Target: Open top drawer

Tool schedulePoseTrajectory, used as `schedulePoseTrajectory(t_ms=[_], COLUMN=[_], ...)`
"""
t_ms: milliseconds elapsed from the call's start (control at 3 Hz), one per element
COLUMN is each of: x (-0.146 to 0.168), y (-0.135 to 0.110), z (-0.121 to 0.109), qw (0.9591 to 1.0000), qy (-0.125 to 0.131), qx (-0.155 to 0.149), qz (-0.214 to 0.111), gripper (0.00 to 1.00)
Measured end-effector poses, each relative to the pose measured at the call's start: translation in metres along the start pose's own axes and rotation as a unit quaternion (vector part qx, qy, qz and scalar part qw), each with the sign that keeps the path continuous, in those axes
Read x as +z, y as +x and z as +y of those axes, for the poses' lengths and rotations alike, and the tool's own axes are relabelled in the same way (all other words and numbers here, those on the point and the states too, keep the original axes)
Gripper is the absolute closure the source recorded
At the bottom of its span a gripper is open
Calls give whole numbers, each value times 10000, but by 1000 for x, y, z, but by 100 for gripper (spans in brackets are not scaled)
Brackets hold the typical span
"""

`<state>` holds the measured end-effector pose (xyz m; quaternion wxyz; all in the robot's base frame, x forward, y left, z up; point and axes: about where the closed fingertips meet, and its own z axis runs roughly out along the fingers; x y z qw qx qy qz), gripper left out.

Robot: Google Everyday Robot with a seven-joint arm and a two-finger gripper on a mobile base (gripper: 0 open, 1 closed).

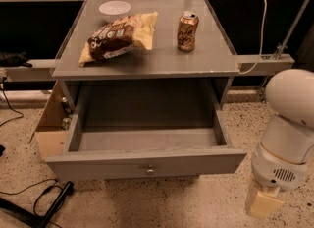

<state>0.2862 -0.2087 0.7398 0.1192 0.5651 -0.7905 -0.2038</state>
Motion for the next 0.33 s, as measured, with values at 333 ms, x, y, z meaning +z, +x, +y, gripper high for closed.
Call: schedulePoseTrajectory(t_ms=[333], x=[-70], y=[2], z=[33], qw=[9946], qy=[944], qx=[-172], qz=[-403], gripper=[13])
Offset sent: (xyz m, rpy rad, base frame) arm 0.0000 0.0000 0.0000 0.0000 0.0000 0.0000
